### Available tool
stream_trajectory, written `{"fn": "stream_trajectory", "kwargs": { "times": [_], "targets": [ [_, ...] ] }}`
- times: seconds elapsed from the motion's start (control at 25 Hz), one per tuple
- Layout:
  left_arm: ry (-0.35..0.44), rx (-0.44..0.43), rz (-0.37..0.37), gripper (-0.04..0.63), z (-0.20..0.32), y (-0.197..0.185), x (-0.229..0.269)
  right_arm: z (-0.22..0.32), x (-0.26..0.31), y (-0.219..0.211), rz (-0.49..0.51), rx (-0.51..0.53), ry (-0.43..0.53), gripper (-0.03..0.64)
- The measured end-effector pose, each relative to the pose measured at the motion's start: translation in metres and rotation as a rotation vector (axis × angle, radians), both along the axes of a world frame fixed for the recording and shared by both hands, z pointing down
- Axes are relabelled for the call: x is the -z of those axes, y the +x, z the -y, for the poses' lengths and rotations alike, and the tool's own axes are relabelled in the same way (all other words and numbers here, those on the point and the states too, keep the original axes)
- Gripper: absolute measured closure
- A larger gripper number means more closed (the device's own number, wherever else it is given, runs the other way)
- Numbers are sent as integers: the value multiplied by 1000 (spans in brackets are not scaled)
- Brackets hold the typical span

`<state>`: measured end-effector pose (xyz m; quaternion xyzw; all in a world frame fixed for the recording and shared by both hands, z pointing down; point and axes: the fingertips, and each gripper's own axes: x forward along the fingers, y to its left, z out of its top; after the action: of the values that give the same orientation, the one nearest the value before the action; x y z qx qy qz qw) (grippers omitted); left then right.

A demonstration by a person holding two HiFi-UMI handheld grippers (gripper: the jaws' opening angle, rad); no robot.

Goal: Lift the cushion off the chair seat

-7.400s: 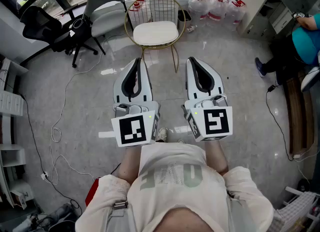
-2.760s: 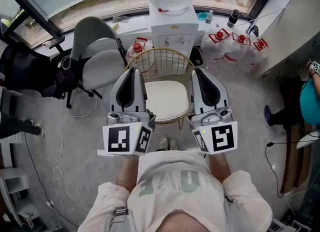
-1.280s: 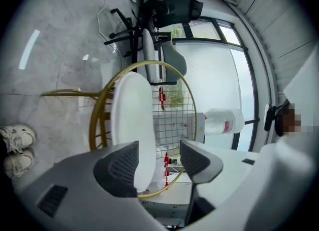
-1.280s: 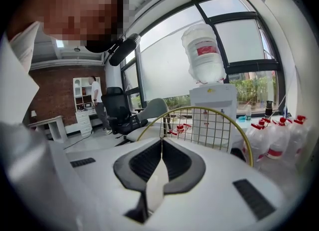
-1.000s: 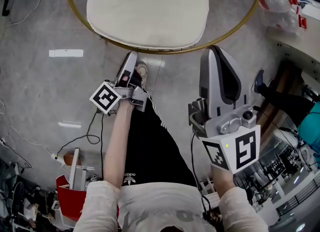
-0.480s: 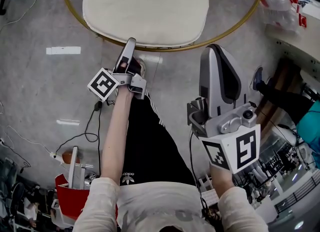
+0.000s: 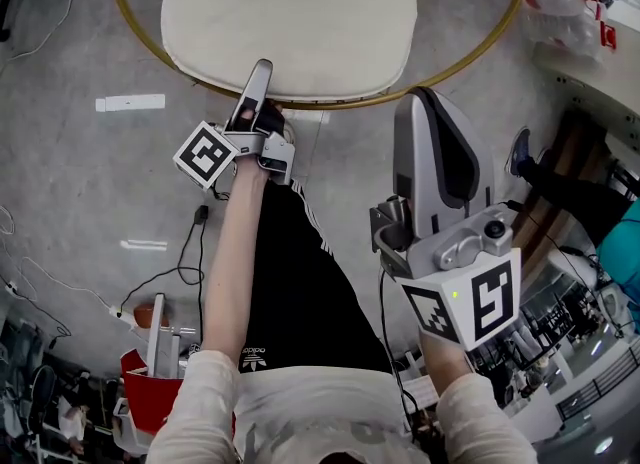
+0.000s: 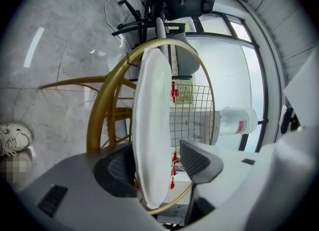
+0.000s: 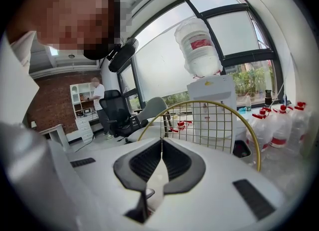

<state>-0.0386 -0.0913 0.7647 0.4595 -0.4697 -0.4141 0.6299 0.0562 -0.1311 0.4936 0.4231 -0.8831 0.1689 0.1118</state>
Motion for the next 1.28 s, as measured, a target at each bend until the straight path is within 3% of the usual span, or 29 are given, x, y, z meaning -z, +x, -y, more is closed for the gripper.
{"fn": "stream_trajectory", "kwargs": {
  "times": [0.2, 0.52, 0.68, 0.76, 0.88, 1.28],
  "targets": [
    [13, -17, 24, 347, 18, -3, -1, 11, -2, -3, 17, 1, -14, 598],
    [29, 15, -16, 347, 34, -3, -2, 26, -5, -5, 42, -7, -30, 598],
    [40, 23, 16, 350, 35, -6, -2, 28, -7, -11, 35, 18, -21, 598],
    [33, 22, 44, 396, 34, -6, -2, 28, -8, -13, 27, 35, -14, 598],
    [-2, 15, 78, 520, 31, -6, -4, 28, -9, -15, 36, 45, -25, 598],
    [36, 36, 91, 537, 35, -7, 29, 27, 3, -20, 54, 89, -19, 598]
  ]
}}
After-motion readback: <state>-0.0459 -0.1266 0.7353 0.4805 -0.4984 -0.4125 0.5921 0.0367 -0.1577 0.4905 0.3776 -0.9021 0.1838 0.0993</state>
